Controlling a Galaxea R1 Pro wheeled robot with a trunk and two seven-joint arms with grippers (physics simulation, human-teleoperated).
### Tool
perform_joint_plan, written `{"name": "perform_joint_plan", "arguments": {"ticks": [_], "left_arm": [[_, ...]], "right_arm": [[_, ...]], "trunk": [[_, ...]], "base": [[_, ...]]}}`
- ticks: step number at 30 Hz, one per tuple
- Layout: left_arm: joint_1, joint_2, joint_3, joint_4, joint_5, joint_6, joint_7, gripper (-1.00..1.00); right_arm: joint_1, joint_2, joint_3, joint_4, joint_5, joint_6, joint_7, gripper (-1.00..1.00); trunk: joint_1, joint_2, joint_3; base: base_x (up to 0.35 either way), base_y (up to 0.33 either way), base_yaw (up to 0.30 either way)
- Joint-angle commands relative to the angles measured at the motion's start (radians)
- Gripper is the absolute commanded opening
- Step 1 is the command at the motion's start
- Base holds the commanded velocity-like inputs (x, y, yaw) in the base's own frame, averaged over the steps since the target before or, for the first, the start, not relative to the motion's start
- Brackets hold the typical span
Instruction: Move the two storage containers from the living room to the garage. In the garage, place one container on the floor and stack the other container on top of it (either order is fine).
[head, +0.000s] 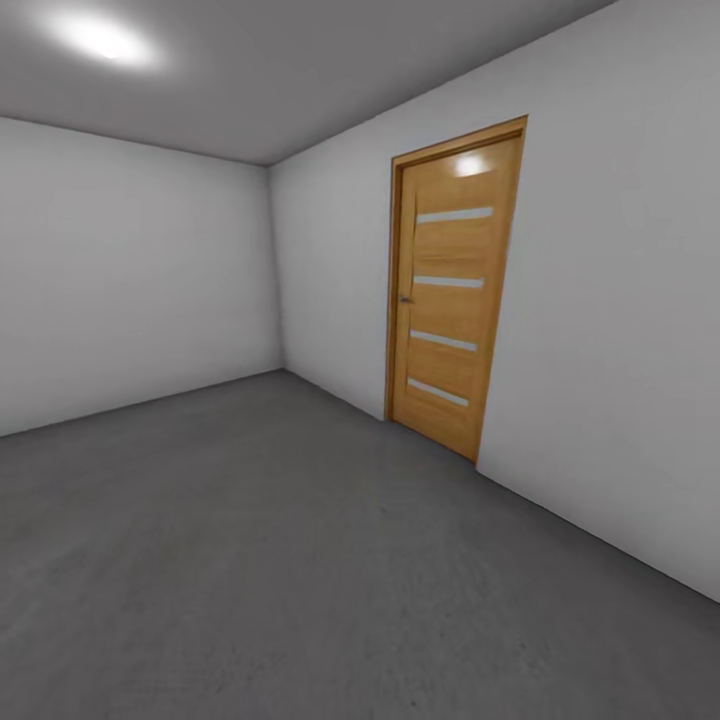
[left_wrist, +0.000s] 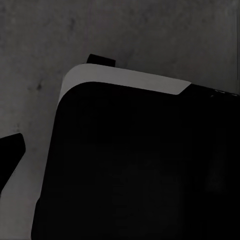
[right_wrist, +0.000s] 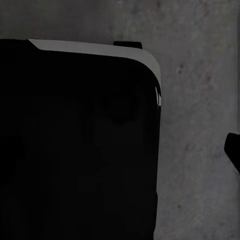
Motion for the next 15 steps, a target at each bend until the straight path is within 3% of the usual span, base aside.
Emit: {"name": "perform_joint_plan", "arguments": {"ticks": [1, 15], "left_arm": [[0.0, 0.0, 0.006, 0.0, 0.002, -0.001, 0.0, 1.0], [0.0, 0.001, 0.006, 0.0, 0.005, -0.002, 0.0, 1.0]], "right_arm": [[0.0, 0.0, 0.001, 0.0, 0.002, -0.003, 0.0, 1.0], [0.0, -0.003, 0.001, 0.0, 0.004, -0.009, 0.0, 1.0]], "trunk": [[0.001, 0.0, -0.001], [0.001, 0.0, -0.001]], "base": [[0.324, 0.0, 0.0], [0.324, 0.0, 0.0]]}}
